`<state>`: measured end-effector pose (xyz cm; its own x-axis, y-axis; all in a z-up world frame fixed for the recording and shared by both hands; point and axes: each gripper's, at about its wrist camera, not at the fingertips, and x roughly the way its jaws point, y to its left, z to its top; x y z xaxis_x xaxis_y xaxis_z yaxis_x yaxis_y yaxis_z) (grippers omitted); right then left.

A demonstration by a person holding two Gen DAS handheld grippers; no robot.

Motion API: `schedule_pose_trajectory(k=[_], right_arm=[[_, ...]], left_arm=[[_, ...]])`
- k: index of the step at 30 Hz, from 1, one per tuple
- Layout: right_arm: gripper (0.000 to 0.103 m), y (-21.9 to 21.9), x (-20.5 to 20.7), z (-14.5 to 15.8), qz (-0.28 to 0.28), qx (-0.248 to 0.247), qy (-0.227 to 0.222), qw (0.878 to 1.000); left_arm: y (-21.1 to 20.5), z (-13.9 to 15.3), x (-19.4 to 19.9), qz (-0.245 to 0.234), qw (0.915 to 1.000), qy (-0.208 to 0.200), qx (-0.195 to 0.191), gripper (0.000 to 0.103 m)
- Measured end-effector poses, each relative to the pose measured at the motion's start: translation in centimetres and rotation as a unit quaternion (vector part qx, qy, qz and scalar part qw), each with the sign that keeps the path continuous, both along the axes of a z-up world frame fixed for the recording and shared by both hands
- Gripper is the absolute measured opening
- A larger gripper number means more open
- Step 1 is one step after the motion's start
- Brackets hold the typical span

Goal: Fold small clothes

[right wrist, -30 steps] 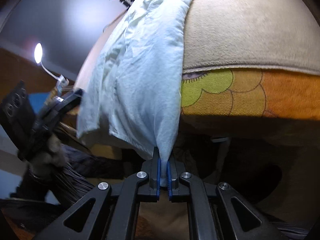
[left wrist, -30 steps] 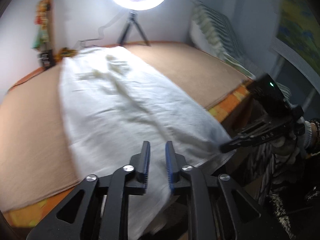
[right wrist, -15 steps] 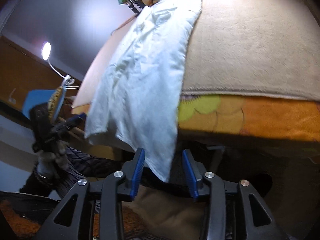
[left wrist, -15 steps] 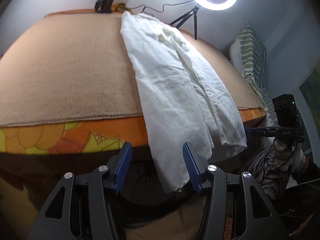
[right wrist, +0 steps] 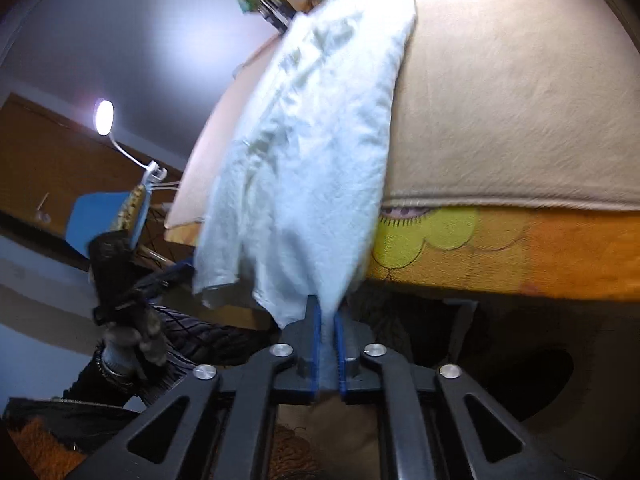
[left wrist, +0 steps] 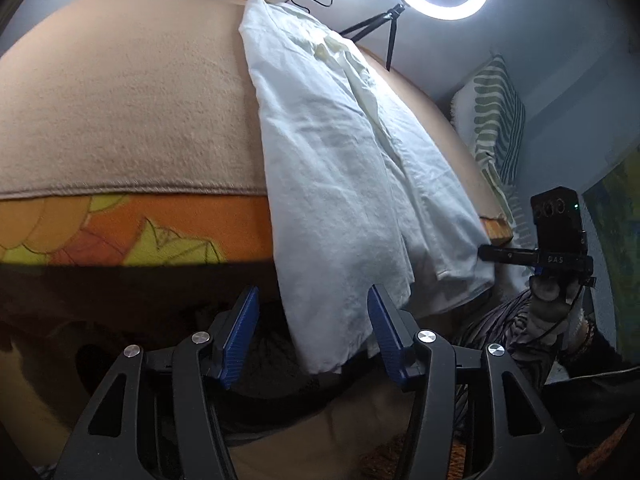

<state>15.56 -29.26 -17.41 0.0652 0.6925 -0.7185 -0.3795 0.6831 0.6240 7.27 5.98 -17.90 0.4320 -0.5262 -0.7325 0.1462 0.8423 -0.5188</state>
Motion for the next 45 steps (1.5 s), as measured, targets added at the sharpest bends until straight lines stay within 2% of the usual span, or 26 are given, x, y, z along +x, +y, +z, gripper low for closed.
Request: schedule_pose_trajectory(k=[3,6,7,8,9,10,12,13,17,18,19,21,24,28,35,41,45], right_arm=[[0.003,-0.2,0.2,-1.1,-0.006,-0.013,0.018,1.000],[0.004,0.6,0.2,-0.9,0.007,-0.029,0.004,1.000],[0.008,0.7,0.2,-0.7,0.010,-0.028,0.003,1.000],[0.010,0.7,0.3,-0.8,0.012,-0.026,0.006,1.000],[0.017,0.7,0.4,-0.9,0.011,-0.022,0.012,1.000],[0.033,0.5,0.6,-1.1,0.010,-0.021,0.017,1.000],[0.045,0.6,0.7,-1.7,0.006,-0.024,0.025,0.999],[0.045,0.8,0.8,-2.0,0.011,-0.027,0.030,0.999],[0.042,1.8,1.0,-2.9,0.028,-0.022,0.045,0.998],[0.024,2.1,0.9,-3.1,0.035,-0.017,0.050,0.998],[0.015,2.3,0.8,-3.2,0.039,-0.019,0.048,0.998],[0.007,2.3,0.4,-2.7,0.046,-0.019,0.033,0.998],[0.006,2.2,0.4,-2.8,0.044,-0.019,0.035,0.998],[0.005,1.2,0.5,-2.1,0.027,0.015,0.049,0.998],[0.005,-0.7,0.7,-0.7,-0.017,0.104,0.077,0.992],[0.005,-0.6,1.5,0.2,-0.038,0.136,0.097,0.985],[0.005,-0.4,3.4,1.3,-0.042,0.144,0.095,0.984]], left_arm=[[-0.1,-0.4,0.5,0.000,0.9999,0.010,-0.011,0.054],[0.1,-1.1,0.9,0.005,0.9993,0.024,-0.028,0.054],[0.2,-1.4,1.0,0.006,0.9986,0.029,-0.043,0.053],[0.5,-1.5,0.9,0.008,0.9980,0.032,-0.055,0.050],[0.6,-1.7,0.9,0.007,0.9971,0.035,-0.068,0.033],[0.6,-1.8,0.9,0.006,0.9964,0.038,-0.076,0.022],[0.7,-1.6,0.7,0.006,0.9966,0.032,-0.075,0.016],[0.8,-1.5,0.6,0.006,0.9962,0.032,-0.081,0.012],[1.2,-0.4,0.1,0.011,0.9953,0.027,-0.092,0.007],[1.2,-0.1,0.0,0.010,0.9955,0.024,-0.091,0.007],[1.2,0.2,-0.2,0.011,0.9958,0.021,-0.089,0.006],[1.2,0.6,-0.2,0.004,0.9967,0.015,-0.079,0.006],[0.7,-0.2,0.0,0.002,0.9985,0.024,-0.050,0.006],[0.8,0.5,0.1,0.000,0.9980,0.022,-0.059,0.006],[1.0,3.2,0.5,-0.005,0.9943,0.019,-0.104,0.006],[1.1,4.5,2.1,-0.007,0.9898,0.033,-0.138,0.005],[1.3,5.9,4.1,-0.010,0.9888,0.025,-0.147,0.005]])
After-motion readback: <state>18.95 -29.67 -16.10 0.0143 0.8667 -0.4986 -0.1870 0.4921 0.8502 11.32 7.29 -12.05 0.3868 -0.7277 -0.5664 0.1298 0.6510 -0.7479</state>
